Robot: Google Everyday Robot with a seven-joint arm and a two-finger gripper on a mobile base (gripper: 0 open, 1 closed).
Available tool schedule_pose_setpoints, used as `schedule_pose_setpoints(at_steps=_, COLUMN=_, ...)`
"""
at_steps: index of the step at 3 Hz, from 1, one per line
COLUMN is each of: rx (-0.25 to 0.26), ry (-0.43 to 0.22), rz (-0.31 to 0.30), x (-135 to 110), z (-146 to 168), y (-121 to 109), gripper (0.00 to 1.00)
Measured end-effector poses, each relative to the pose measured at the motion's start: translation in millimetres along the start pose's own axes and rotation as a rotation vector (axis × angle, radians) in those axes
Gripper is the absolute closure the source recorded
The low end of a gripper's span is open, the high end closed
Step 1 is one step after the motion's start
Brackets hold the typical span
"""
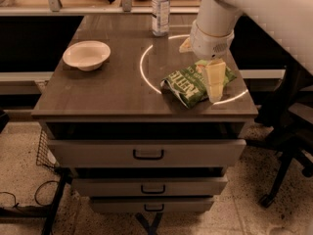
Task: Place green jalapeno chip bag into paper bowl
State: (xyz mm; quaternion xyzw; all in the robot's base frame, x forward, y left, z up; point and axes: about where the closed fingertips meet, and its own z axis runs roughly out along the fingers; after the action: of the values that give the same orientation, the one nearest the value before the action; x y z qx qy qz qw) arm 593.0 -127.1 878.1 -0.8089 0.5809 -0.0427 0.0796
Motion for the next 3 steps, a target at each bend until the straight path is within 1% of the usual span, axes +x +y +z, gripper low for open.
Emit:
schedule_pose_setpoints(at_steps=1, rx=-0.037, ry=0.067, rz=-0.003, x=12.0, z=15.7, y=5.7, gripper=0.0)
schedule_pose_setpoints(at_steps=2, rx=-0.077, ry=0.093, rz=0.005, x=28.0, z=32.2, y=16.0, gripper=0.17)
schedule_pose_setpoints(at_steps=3, rx=-0.072, ry=0.092, rz=0.005, x=28.1, z=34.0, y=14.6, gripper=0.41)
